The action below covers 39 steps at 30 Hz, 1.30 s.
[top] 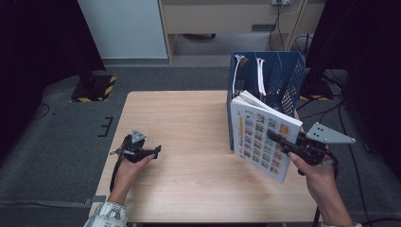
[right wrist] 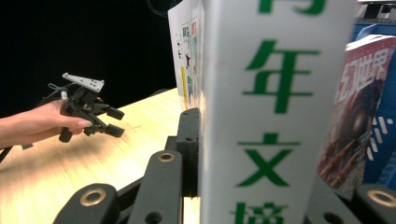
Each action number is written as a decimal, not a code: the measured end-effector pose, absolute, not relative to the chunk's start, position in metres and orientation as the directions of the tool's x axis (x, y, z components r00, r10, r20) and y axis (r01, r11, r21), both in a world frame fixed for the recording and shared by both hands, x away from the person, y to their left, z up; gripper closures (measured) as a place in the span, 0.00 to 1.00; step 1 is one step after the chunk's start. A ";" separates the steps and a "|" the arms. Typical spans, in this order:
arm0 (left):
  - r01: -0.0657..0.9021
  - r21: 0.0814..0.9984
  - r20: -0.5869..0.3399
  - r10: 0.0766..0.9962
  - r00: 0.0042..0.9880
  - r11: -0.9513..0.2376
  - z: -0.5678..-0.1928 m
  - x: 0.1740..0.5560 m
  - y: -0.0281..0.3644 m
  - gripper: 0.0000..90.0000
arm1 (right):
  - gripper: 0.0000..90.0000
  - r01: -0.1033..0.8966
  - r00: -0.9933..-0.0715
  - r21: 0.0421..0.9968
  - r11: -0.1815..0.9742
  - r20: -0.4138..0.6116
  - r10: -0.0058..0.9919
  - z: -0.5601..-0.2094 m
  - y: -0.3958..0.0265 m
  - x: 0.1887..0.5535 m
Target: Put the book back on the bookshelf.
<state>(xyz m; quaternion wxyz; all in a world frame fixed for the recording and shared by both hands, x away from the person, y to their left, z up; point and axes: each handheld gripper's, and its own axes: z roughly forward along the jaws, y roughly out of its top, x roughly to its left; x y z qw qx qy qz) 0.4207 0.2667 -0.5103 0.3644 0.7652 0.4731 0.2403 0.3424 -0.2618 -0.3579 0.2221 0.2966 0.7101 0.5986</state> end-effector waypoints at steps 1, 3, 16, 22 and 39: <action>0.549 0.786 0.022 0.899 0.437 -0.286 -0.510 0.421 0.267 0.15 | 0.82 0.153 -0.723 0.982 0.107 0.037 0.690 -0.358 -0.264 0.342; 0.549 0.785 0.022 0.899 0.437 -0.287 -0.510 0.421 0.267 0.15 | 0.82 0.156 -0.719 0.982 0.107 0.039 0.694 -0.357 -0.268 0.341; 0.548 0.784 0.024 0.897 0.441 -0.290 -0.511 0.421 0.265 0.15 | 0.82 0.151 -0.692 0.984 0.095 0.037 0.721 -0.355 -0.286 0.336; 0.545 0.787 0.023 0.896 0.443 -0.289 -0.510 0.421 0.265 0.15 | 0.82 0.152 -0.679 0.985 0.087 0.040 0.733 -0.353 -0.292 0.334; 0.543 0.789 0.019 0.895 0.447 -0.288 -0.510 0.421 0.265 0.15 | 0.82 0.146 -0.644 0.987 0.072 0.039 0.764 -0.342 -0.314 0.325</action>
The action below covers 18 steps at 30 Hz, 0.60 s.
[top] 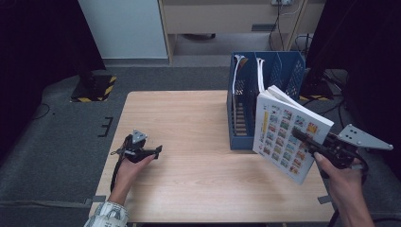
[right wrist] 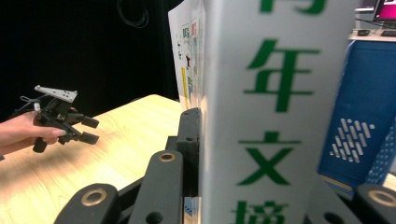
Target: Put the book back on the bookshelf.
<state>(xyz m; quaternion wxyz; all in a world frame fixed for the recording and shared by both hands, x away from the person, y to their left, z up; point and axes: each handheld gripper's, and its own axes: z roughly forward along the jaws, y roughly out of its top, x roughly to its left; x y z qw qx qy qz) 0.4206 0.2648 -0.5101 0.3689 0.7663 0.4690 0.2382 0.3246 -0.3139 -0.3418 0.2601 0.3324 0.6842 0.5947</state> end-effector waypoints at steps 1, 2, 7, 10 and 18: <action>0.543 0.789 0.018 0.895 0.446 -0.287 -0.510 0.421 0.265 0.15 | 0.82 0.144 -0.642 0.987 0.074 0.036 0.766 -0.340 -0.315 0.324; 0.543 0.789 0.019 0.895 0.445 -0.287 -0.510 0.420 0.265 0.15 | 0.82 0.140 -0.638 0.987 0.074 0.033 0.769 -0.337 -0.317 0.322; 0.542 0.791 0.017 0.895 0.446 -0.285 -0.509 0.420 0.265 0.15 | 0.82 0.138 -0.619 0.988 0.067 0.033 0.785 -0.326 -0.325 0.319; 0.543 0.789 0.015 0.894 0.448 -0.286 -0.510 0.421 0.264 0.15 | 0.82 0.130 -0.606 0.989 0.064 0.028 0.795 -0.320 -0.330 0.319; 0.542 0.790 0.014 0.893 0.451 -0.286 -0.508 0.421 0.264 0.15 | 0.82 0.121 -0.565 0.992 0.045 0.031 0.825 -0.306 -0.338 0.325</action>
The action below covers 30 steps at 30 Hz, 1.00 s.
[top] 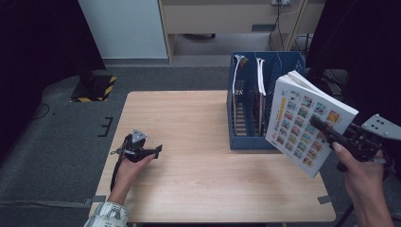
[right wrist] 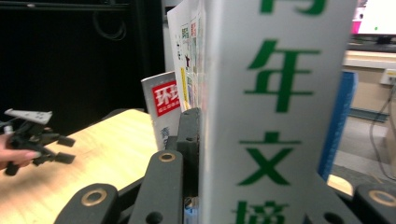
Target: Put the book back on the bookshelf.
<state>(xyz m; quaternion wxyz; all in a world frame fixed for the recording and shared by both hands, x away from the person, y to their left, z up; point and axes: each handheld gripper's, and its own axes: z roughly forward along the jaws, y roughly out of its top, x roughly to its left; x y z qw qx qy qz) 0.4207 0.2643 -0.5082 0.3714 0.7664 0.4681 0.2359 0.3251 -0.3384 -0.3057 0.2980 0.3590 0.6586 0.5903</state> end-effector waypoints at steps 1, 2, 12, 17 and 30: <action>0.542 0.790 0.014 0.893 0.451 -0.286 -0.508 0.421 0.264 0.15 | 0.82 0.121 -0.565 0.992 0.045 0.031 0.825 -0.306 -0.338 0.325; 0.543 0.789 0.014 0.892 0.452 -0.287 -0.509 0.421 0.264 0.15 | 0.82 0.118 -0.554 0.992 0.043 0.030 0.832 -0.303 -0.339 0.328; 0.541 0.792 0.013 0.892 0.451 -0.285 -0.508 0.421 0.264 0.15 | 0.82 0.125 -0.497 0.992 0.027 0.039 0.867 -0.298 -0.340 0.351; 0.537 0.797 0.007 0.892 0.452 -0.278 -0.507 0.420 0.264 0.16 | 0.82 0.141 -0.468 0.990 0.025 0.044 0.882 -0.301 -0.339 0.369; 0.535 0.808 -0.021 0.895 0.446 -0.248 -0.507 0.421 0.266 0.16 | 0.82 0.141 -0.381 0.990 0.015 0.041 0.924 -0.305 -0.344 0.405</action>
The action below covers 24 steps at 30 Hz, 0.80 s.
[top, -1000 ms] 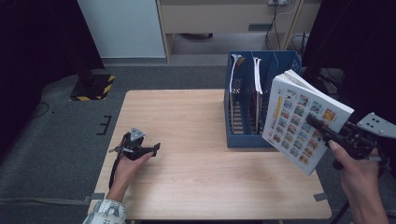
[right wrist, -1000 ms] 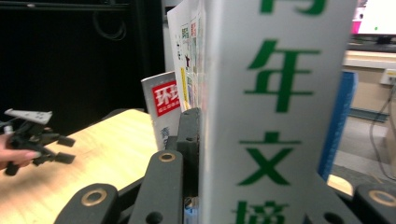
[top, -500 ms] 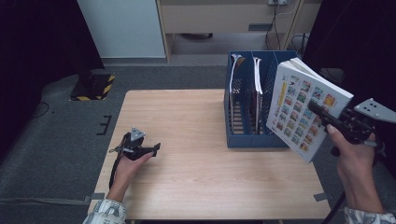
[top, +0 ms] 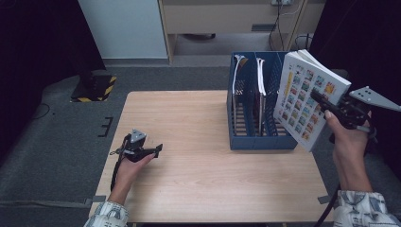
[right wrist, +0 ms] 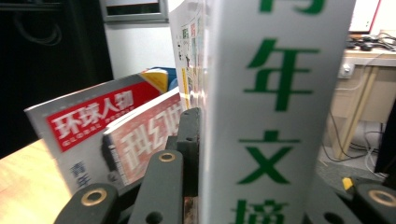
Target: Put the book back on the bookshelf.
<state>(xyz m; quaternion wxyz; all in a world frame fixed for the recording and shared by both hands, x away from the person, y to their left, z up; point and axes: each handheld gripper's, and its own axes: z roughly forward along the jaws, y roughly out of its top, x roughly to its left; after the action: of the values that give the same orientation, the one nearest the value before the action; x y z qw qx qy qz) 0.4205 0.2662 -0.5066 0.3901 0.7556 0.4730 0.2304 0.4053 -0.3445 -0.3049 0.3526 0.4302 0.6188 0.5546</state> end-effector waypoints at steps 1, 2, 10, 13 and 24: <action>0.534 0.810 -0.025 0.895 0.444 -0.243 -0.507 0.421 0.266 0.16 | 0.82 0.142 -0.378 0.990 0.014 0.041 0.925 -0.305 -0.345 0.407; 0.534 0.810 -0.024 0.895 0.445 -0.244 -0.507 0.421 0.267 0.16 | 0.82 0.145 -0.372 0.989 0.017 0.039 0.927 -0.305 -0.345 0.411; 0.534 0.811 -0.031 0.894 0.446 -0.239 -0.506 0.420 0.267 0.17 | 0.82 0.156 -0.330 0.988 0.009 0.044 0.943 -0.312 -0.345 0.430; 0.535 0.811 -0.031 0.895 0.445 -0.238 -0.506 0.420 0.267 0.17 | 0.82 0.158 -0.317 0.987 0.008 0.043 0.948 -0.312 -0.345 0.434; 0.533 0.813 -0.030 0.898 0.439 -0.233 -0.506 0.420 0.267 0.17 | 0.82 0.175 -0.269 0.985 0.008 0.040 0.962 -0.316 -0.346 0.450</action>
<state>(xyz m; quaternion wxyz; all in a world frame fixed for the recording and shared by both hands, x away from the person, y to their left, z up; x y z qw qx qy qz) 0.4202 0.2672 -0.5059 0.3953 0.7504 0.4768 0.2310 0.4496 -0.3465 -0.3158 0.3769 0.4727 0.6014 0.5222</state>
